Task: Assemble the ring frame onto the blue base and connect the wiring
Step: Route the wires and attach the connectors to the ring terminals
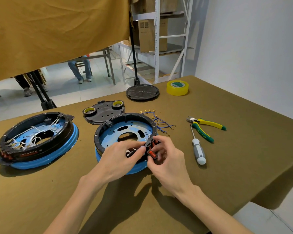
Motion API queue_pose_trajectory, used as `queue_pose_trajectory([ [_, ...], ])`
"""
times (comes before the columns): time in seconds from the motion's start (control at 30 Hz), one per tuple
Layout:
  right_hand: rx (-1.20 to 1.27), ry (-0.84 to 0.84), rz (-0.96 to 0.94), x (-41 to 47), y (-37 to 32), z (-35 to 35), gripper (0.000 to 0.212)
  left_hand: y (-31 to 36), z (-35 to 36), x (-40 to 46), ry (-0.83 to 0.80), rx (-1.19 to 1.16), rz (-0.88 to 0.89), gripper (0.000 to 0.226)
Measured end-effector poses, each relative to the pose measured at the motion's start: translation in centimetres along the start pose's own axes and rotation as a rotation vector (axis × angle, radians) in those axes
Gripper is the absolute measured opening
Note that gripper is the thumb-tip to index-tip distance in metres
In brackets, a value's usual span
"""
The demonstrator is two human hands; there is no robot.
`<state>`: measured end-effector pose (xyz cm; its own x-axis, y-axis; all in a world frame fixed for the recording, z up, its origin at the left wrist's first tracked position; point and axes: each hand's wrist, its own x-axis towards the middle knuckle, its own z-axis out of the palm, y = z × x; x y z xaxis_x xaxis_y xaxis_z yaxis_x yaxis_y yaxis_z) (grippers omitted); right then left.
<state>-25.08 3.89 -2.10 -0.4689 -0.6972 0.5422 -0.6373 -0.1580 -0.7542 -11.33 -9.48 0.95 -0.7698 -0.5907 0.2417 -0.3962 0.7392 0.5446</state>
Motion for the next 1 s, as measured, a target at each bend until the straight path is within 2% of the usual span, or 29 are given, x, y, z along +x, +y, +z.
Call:
queue_pose_trajectory([
  [0.1, 0.033, -0.019, -0.009, -0.3, 0.0, 0.4, 0.068, 0.6, 0.2, -0.1, 0.06, -0.047, -0.011, 0.056],
  [0.23, 0.036, 0.012, -0.039, -0.6, 0.4, 0.9, 0.064, 0.7, 0.2, 0.1, 0.067, -0.055, -0.05, 0.035],
  [0.33, 0.006, 0.021, -0.049, -0.8, 0.3, 1.1, 0.062, 0.4, 0.1, 0.2, 0.045, -0.047, -0.051, 0.036],
  [0.47, 0.026, 0.076, -0.023, -0.9, 0.8, 0.8, 0.05, 0.2, 0.1, 0.1, 0.026, -0.055, -0.028, 0.05],
  [0.6, 0.029, 0.094, 0.065, -1.2, 1.0, 0.2, 0.038, -0.1, 0.1, 0.1, 0.019, -0.016, -0.037, 0.031],
  [0.77, -0.016, 0.181, 0.068, -0.8, 1.4, -0.4, 0.022, -0.2, 0.0, 0.1, 0.0, 0.02, -0.028, 0.031],
  [1.0, -0.036, 0.171, 0.069, -1.1, 1.4, 0.0, 0.023, 0.0, 0.3, -0.1, 0.031, 0.043, -0.018, 0.033],
])
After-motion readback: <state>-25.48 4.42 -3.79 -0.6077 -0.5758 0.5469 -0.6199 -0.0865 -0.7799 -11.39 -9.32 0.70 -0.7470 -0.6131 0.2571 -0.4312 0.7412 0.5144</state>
